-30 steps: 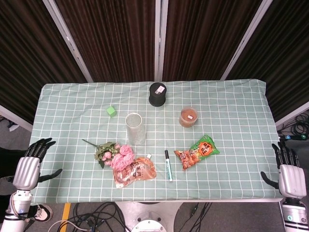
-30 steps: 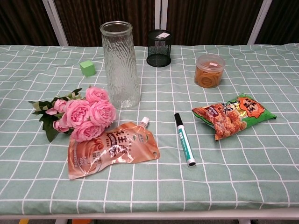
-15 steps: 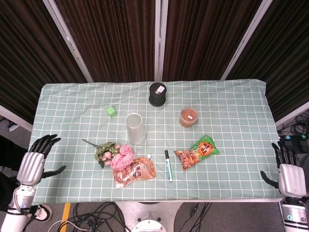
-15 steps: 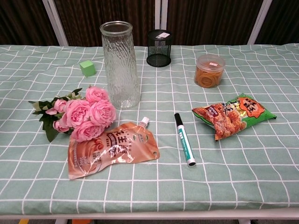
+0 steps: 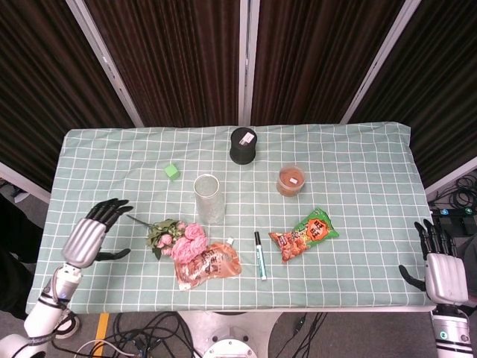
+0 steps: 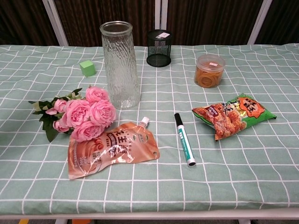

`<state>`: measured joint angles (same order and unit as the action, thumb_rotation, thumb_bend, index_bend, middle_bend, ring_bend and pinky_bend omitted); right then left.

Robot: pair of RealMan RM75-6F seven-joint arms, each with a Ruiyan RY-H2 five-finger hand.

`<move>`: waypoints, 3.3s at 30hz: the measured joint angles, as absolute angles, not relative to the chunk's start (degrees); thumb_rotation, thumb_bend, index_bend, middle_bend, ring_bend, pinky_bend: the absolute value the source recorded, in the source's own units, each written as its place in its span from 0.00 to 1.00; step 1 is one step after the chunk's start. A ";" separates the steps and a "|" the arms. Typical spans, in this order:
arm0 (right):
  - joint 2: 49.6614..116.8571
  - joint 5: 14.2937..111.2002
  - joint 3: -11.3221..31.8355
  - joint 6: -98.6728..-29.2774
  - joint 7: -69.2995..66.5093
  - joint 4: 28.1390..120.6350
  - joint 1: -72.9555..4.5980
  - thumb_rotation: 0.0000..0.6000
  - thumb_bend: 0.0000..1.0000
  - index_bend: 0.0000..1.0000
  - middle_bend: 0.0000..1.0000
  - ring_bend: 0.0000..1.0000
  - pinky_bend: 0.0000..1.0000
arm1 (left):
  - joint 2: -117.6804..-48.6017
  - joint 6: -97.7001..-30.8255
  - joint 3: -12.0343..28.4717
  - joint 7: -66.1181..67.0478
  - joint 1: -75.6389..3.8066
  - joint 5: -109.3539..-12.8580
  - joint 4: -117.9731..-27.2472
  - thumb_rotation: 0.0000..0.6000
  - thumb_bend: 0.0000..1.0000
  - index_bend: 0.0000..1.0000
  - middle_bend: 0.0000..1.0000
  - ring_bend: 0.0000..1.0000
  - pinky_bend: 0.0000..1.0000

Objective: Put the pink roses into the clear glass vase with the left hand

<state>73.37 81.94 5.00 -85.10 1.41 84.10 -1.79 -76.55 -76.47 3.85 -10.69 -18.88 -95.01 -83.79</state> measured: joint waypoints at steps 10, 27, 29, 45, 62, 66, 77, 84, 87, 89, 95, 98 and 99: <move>73.13 81.53 5.15 -85.30 1.46 84.09 -1.60 1.00 0.13 0.00 0.00 0.00 0.00 | -79.36 -67.46 1.43 -14.15 -27.43 -99.32 -79.75 1.00 0.00 0.15 0.08 0.06 0.13; 73.55 80.79 5.19 -84.54 0.39 82.75 -1.65 1.00 0.13 0.00 0.00 0.00 0.00 | -83.57 -56.15 -0.02 -15.77 -35.50 -96.05 -76.90 1.00 0.00 0.09 0.01 0.02 0.11; 73.62 80.67 5.19 -84.42 0.01 82.39 -1.61 1.00 0.13 0.00 0.00 0.00 0.00 | -84.48 -55.55 0.05 -15.74 -36.12 -95.30 -76.02 1.00 0.00 0.09 0.01 0.02 0.11; 74.01 80.19 5.31 -83.98 -1.66 80.72 -1.46 1.00 0.13 0.00 0.00 0.00 0.00 | -87.24 -53.09 -0.86 -14.79 -38.77 -93.04 -73.03 1.00 0.00 0.21 0.15 0.09 0.23; 73.97 79.95 5.47 -84.03 -1.82 80.60 -1.31 1.00 0.13 0.00 0.00 0.00 0.00 | -89.73 -57.85 -1.38 -13.29 -38.56 -93.56 -69.06 1.00 0.05 0.52 0.42 0.36 0.51; 73.96 79.95 5.49 -84.00 -1.88 80.56 -1.31 1.00 0.13 0.00 0.00 0.00 0.00 | -89.43 -60.20 -0.97 -13.65 -38.20 -93.68 -69.08 1.00 0.09 0.55 0.45 0.39 0.54; 73.81 80.24 5.58 -84.39 -1.62 81.00 -1.29 1.00 0.13 0.00 0.00 0.00 0.00 | -82.19 -69.53 2.97 -11.80 -36.02 -92.54 -74.10 1.00 0.13 0.59 0.49 0.43 0.57; 73.69 80.75 5.56 -84.84 -1.19 81.57 -1.33 1.00 0.13 0.00 0.00 0.00 0.00 | -76.86 -75.34 8.51 -4.77 -34.31 -89.26 -77.42 1.00 0.13 0.59 0.49 0.43 0.57; 73.64 80.74 5.58 -84.85 -1.14 81.69 -1.34 1.00 0.13 0.00 0.00 0.00 0.00 | -75.90 -78.69 11.41 -2.15 -33.63 -87.35 -78.16 1.00 0.13 0.59 0.49 0.43 0.57; 73.66 80.75 5.59 -84.83 -1.14 81.72 -1.36 1.00 0.13 0.00 0.00 0.00 0.00 | -75.79 -81.73 14.07 -1.70 -33.21 -85.80 -78.73 1.00 0.13 0.59 0.49 0.43 0.57; 73.72 80.81 5.58 -84.72 -1.14 81.77 -1.46 1.00 0.13 0.00 0.00 0.00 0.00 | -78.94 -90.57 21.92 -5.89 -33.24 -82.49 -79.38 1.00 0.13 0.59 0.49 0.44 0.57; 73.75 80.76 5.59 -84.72 -1.19 81.73 -1.45 1.00 0.13 0.00 0.00 0.00 0.00 | -81.66 -93.08 25.99 -9.98 -34.19 -80.56 -79.67 1.00 0.13 0.59 0.49 0.44 0.58; 73.76 80.73 5.59 -84.67 -1.24 81.71 -1.46 1.00 0.13 0.00 0.00 0.00 0.00 | -82.47 -93.47 27.26 -11.19 -34.61 -79.85 -79.90 1.00 0.13 0.59 0.49 0.44 0.58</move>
